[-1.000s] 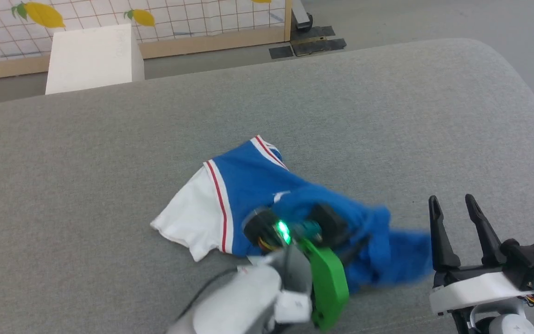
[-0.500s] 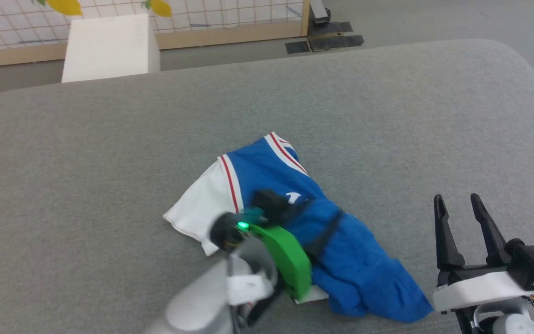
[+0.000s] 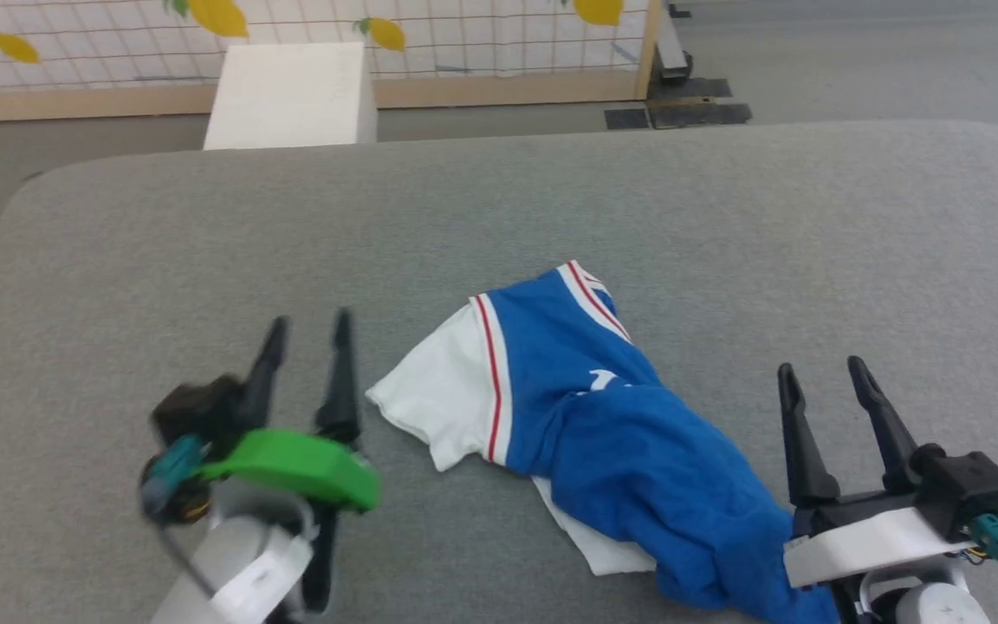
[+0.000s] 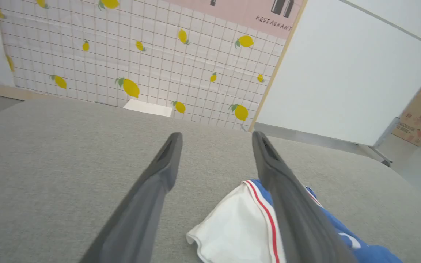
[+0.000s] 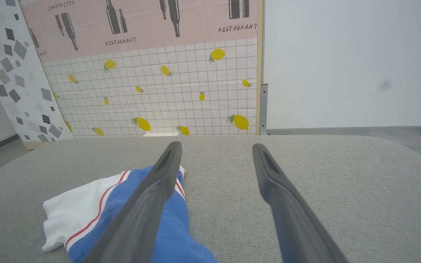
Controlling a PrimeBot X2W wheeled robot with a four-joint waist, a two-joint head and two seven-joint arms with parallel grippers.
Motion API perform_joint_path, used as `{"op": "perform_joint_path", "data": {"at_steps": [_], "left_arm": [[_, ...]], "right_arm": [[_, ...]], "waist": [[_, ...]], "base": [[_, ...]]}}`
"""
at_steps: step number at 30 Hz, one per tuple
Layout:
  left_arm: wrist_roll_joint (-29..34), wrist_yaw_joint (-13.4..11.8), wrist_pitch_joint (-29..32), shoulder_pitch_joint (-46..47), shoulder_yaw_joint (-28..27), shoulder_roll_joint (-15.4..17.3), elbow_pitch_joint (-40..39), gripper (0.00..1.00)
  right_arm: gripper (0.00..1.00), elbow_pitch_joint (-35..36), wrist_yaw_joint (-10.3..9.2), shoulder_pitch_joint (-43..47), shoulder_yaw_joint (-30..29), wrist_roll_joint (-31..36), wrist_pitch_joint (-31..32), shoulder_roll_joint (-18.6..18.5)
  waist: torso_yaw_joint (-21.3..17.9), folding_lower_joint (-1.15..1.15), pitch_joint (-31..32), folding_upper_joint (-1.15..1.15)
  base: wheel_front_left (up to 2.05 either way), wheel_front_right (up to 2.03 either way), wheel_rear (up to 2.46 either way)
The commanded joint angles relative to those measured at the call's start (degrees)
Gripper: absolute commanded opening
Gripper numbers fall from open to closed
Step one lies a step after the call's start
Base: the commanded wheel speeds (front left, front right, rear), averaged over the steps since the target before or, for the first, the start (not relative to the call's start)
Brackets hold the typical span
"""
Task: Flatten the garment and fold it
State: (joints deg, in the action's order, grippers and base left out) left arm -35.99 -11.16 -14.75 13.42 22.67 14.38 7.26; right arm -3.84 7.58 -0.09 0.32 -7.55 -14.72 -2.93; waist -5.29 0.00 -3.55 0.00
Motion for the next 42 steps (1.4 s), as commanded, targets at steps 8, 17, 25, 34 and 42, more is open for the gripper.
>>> {"op": "perform_joint_path", "data": {"at_steps": [8,17,25,34,42], "left_arm": [[7.79,4.63,-0.24,-10.38,-12.09,-4.58,-5.42,1.0],[12.42,10.51,-0.24,-9.95,-16.78,-9.57,-4.21,1.0],[14.19,13.19,-0.24,-7.68,-18.26,-11.2,-3.02,1.0],[13.92,13.56,-0.25,-5.81,-16.8,-11.47,-3.2,1.0],[13.28,12.75,-0.25,-5.87,-16.33,-11.49,-2.69,1.0]], "right_arm": [[1.0,-1.13,-0.09,-7.46,9.91,4.95,6.44,0.05],[1.0,-10.95,-0.09,-18.1,26.25,8.0,26.99,-1.55],[1.0,-17.31,-0.09,-25.78,35.19,4.96,39.02,-2.8],[1.0,-24.56,-0.09,-31.4,37.5,2.11,48.2,-1.92],[0.0,-23.79,-0.09,-32.09,36.7,-1.93,47.75,-1.48]], "waist": [[3.13,0.0,-1.86,0.0],[6.52,0.0,-4.87,0.0],[9.59,0.0,-7.48,0.0],[12.86,0.0,-10.6,0.0],[12.66,0.0,-9.91,0.0]], "base": [[0.0,0.0,0.0],[0.0,0.0,0.0],[0.0,0.0,0.0],[0.0,0.0,0.0],[0.0,0.0,0.0]]}}
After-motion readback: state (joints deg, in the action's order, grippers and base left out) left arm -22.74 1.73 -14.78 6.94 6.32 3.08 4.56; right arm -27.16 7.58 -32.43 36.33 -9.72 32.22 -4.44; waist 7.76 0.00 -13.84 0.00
